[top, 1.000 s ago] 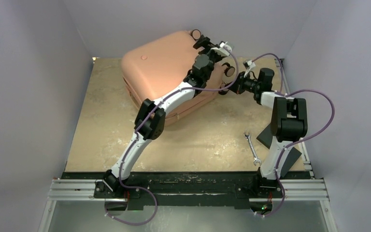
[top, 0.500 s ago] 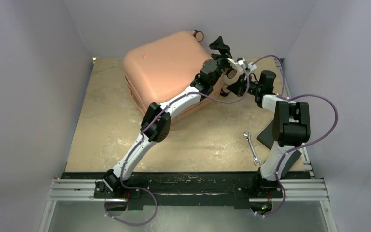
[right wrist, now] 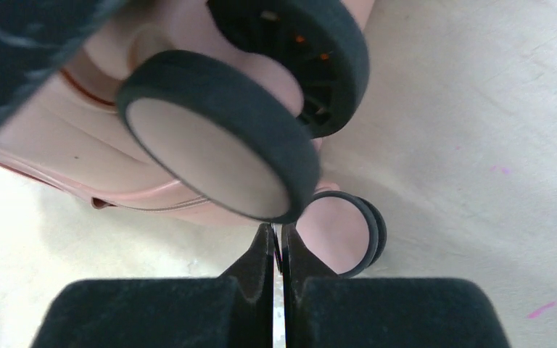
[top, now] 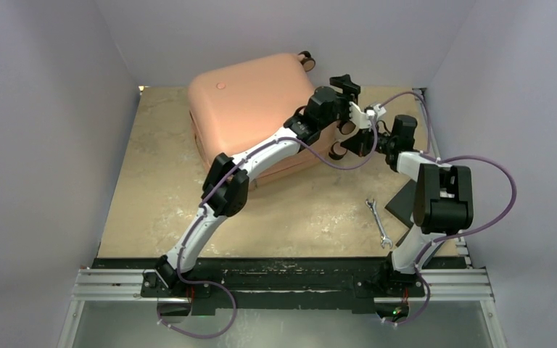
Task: Pack the luggage
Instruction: Zip the luggage at the center of the board.
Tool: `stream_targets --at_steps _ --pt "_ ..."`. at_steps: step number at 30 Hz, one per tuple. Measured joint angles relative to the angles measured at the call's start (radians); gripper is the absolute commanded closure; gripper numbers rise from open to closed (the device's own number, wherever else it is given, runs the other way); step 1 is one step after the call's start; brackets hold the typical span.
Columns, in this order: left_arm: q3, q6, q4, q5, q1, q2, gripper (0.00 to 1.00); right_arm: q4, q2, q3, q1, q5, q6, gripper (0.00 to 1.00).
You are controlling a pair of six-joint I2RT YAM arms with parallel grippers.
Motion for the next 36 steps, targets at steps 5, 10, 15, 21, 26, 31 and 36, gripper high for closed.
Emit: stream_targets --at_steps 5,10,15,21,26,31,36 --pt "-0.086 -0.057 -0.109 0.082 -0.002 -0.082 0.31 0.002 -0.003 -0.034 0.0 -0.051 0.052 1.0" --pt "-0.185 -0.117 -0.153 0.143 -0.001 -0.16 0.32 0.009 0.034 -0.034 0.0 -0.132 0.132 1.0" --pt "-0.252 -0.182 -0.178 0.189 0.003 -0.215 0.32 0.045 0.037 -0.044 0.008 -0.157 0.205 1.0" --pt "-0.302 -0.277 -0.224 0.235 0.003 -0.261 0.32 0.214 -0.043 -0.182 0.014 -0.148 0.253 1.0" --pt "-0.376 -0.325 -0.241 0.265 0.0 -0.309 0.32 0.243 -0.069 -0.205 0.021 -0.148 0.24 1.0" --pt "-0.419 -0.342 -0.251 0.283 -0.001 -0.346 0.33 0.273 -0.091 -0.23 0.027 -0.149 0.251 1.0" --pt "-0.454 -0.374 -0.331 0.311 -0.002 -0.386 0.33 0.342 -0.161 -0.278 0.029 0.041 0.26 1.0"
